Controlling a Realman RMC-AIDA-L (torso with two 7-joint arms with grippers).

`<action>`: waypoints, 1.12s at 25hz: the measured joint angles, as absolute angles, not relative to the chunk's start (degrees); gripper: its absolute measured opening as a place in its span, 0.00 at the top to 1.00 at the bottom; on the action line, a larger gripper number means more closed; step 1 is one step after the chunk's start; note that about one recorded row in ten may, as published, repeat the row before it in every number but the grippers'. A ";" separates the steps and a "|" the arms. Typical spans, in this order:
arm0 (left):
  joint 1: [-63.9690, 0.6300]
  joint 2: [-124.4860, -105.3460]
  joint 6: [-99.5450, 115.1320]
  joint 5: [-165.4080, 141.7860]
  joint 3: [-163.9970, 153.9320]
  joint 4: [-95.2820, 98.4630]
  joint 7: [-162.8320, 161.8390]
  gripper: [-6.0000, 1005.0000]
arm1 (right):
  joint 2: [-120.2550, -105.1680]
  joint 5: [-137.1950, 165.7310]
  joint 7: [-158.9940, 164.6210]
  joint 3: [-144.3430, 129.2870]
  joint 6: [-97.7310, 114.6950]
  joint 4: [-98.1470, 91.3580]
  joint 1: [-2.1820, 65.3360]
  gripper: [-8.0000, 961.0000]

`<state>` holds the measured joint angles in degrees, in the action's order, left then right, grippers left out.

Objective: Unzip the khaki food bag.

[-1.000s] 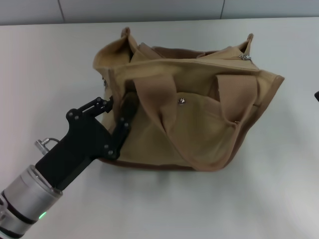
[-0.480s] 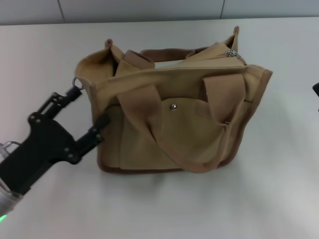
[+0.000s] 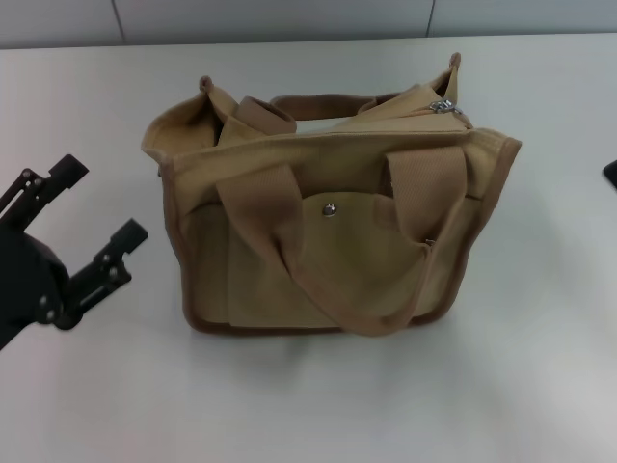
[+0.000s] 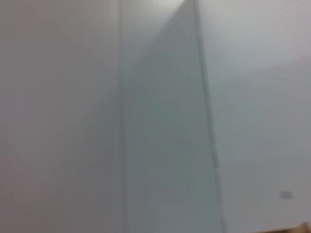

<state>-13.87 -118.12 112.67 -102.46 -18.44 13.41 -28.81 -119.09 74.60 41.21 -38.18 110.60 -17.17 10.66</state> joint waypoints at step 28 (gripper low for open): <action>-18.02 -117.60 108.83 -102.47 -46.17 18.62 -38.63 0.20 | -119.44 107.23 48.10 -37.46 110.56 -26.71 15.50 0.13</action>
<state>-18.02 -117.60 108.83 -102.47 -46.17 18.62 -38.63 -119.44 107.23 48.10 -37.46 110.56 -26.71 15.50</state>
